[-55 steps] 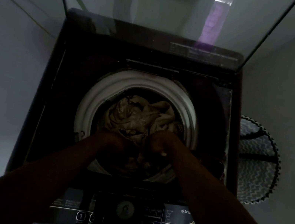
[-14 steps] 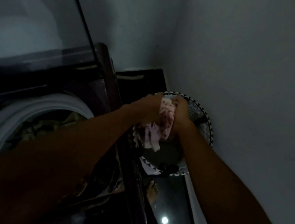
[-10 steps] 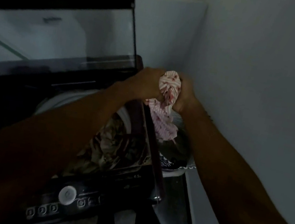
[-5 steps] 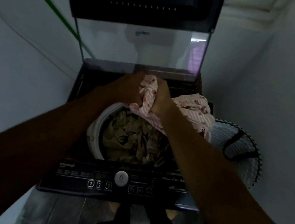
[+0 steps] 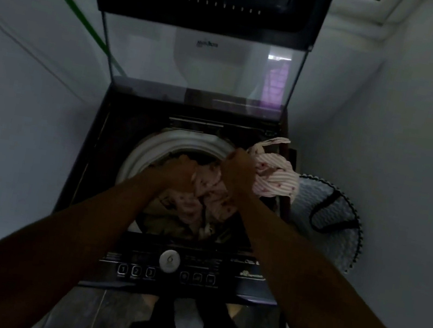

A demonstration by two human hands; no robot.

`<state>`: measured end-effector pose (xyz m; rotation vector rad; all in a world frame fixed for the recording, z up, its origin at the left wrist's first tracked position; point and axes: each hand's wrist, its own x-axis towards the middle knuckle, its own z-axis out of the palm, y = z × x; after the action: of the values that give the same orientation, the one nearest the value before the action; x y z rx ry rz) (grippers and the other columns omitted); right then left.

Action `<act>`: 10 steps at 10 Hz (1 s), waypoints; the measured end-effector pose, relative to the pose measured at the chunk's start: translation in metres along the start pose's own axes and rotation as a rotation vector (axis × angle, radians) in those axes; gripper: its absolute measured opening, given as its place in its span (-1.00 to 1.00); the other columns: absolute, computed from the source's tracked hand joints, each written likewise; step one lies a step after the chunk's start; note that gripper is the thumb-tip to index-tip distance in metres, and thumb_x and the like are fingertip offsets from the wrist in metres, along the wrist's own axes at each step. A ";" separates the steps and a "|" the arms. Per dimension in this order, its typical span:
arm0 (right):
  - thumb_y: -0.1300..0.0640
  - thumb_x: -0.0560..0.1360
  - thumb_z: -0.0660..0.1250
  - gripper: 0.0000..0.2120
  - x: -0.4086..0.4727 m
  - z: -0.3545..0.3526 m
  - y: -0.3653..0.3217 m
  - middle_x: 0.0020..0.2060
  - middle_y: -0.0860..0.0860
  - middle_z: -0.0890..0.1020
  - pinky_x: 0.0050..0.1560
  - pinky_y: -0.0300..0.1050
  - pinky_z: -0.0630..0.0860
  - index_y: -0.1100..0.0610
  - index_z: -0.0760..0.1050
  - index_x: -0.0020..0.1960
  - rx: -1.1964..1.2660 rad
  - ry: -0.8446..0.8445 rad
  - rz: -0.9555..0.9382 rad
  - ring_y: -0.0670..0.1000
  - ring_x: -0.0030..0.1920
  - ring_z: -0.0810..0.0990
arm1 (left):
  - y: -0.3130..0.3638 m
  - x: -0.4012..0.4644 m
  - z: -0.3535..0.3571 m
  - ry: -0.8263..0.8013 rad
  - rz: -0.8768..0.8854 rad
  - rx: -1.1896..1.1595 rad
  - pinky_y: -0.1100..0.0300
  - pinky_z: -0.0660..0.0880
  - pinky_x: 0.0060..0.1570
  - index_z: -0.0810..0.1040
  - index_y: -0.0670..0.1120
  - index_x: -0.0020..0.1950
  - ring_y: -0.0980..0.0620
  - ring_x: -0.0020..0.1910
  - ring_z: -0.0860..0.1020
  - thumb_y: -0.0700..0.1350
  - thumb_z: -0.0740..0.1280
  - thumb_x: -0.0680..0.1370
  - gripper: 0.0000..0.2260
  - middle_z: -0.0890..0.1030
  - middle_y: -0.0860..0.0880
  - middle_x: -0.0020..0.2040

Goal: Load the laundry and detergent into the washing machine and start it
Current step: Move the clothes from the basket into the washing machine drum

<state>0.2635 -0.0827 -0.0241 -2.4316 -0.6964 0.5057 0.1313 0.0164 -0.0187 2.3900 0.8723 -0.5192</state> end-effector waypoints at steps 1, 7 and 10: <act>0.14 0.38 0.33 -0.80 0.016 -0.024 0.026 -0.06 0.23 0.58 -0.05 0.12 0.45 0.20 0.55 -0.03 -0.488 0.401 -0.014 0.26 -0.03 0.53 | 0.038 0.012 0.002 -0.063 0.185 -0.130 0.06 0.32 0.36 0.40 -0.06 0.41 -0.11 0.33 0.41 -0.03 0.37 0.55 -0.55 0.42 -0.11 0.39; 0.02 0.61 -0.07 -0.67 0.034 -0.044 0.103 0.09 0.15 0.51 -0.15 0.06 0.56 0.19 0.35 0.15 -0.181 0.376 0.180 0.13 0.07 0.56 | 0.157 0.103 0.051 -0.045 0.597 0.292 -0.35 -0.14 0.44 -0.20 -0.08 0.58 -0.30 0.52 -0.28 0.24 0.33 0.39 -0.01 -0.20 -0.09 0.59; -0.02 0.60 -0.08 -0.65 0.030 -0.042 0.106 0.09 0.12 0.50 -0.17 0.00 0.57 0.18 0.34 0.14 -0.140 0.431 0.120 0.09 0.09 0.54 | 0.164 0.077 0.046 0.058 0.396 -0.090 -0.15 0.07 0.51 0.02 0.09 0.58 -0.17 0.56 0.01 -0.06 0.32 0.55 -0.31 -0.03 -0.06 0.60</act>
<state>0.3465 -0.1580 -0.0616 -2.6012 -0.4137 -0.0320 0.2897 -0.0810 -0.0365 2.4174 0.4151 -0.2504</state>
